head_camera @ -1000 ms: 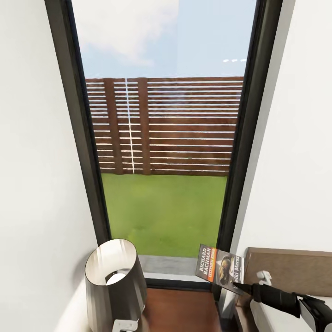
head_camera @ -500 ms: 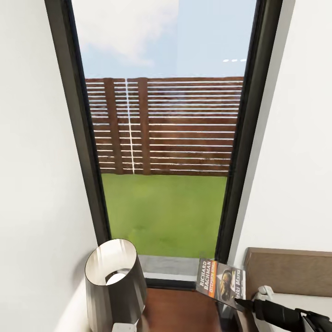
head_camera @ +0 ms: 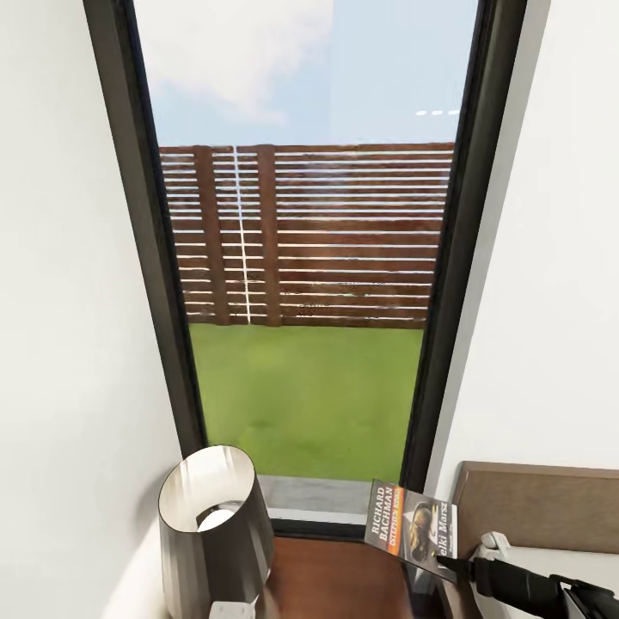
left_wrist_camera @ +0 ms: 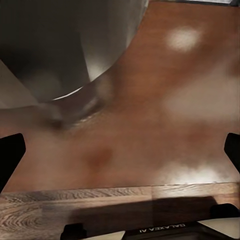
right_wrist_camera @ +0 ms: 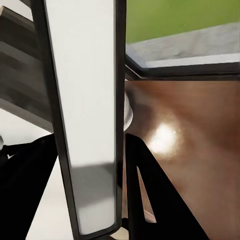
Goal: In the bedroom, move the book from the bed onto either nightstand, and place the two sandals side by side next to the bed.
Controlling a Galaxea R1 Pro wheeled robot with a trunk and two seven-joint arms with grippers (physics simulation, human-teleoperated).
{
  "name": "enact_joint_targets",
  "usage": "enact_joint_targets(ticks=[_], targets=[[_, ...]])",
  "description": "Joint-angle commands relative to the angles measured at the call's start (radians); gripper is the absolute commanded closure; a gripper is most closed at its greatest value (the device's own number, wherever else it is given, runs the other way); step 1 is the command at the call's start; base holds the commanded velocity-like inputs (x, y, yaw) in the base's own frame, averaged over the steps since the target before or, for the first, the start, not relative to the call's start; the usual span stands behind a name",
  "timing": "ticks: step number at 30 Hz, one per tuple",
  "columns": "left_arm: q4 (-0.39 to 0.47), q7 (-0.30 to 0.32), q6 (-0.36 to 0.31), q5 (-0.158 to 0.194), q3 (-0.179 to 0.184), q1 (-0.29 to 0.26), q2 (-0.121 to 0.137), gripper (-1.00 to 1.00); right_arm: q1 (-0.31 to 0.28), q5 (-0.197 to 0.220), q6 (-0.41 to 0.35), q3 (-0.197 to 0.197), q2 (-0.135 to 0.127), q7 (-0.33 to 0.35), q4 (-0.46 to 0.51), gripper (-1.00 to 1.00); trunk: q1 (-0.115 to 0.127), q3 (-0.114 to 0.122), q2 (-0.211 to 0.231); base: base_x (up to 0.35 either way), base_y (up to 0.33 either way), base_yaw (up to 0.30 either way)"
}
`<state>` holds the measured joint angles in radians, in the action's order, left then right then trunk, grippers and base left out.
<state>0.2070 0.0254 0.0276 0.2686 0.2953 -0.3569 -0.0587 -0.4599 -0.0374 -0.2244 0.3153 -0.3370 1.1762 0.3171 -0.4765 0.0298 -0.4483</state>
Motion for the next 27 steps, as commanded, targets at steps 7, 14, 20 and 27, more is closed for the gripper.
enact_joint_targets(ticks=[7,14,20,27], targets=[[0.000,0.002,0.002,0.011,0.008,-0.001,0.000,-1.00,0.000,-0.004,-0.010,0.007,0.005,0.004,0.000,1.00,0.000,0.000,-0.001,0.000,0.000,0.000],[-0.001,0.002,0.002,0.011,0.008,-0.001,0.000,-1.00,0.000,-0.005,-0.008,0.004,0.018,-0.007,-0.001,1.00,0.000,0.000,-0.001,0.000,0.000,0.000],[0.000,0.002,0.004,0.010,0.009,-0.001,0.000,-1.00,0.000,-0.005,-0.005,0.003,0.021,-0.012,-0.001,1.00,0.000,0.000,-0.001,0.000,0.000,0.000],[0.000,0.002,0.004,0.010,0.010,-0.001,0.000,-1.00,0.000,-0.005,-0.004,0.002,0.026,-0.013,-0.001,1.00,0.000,0.000,-0.001,0.000,0.000,0.000]])
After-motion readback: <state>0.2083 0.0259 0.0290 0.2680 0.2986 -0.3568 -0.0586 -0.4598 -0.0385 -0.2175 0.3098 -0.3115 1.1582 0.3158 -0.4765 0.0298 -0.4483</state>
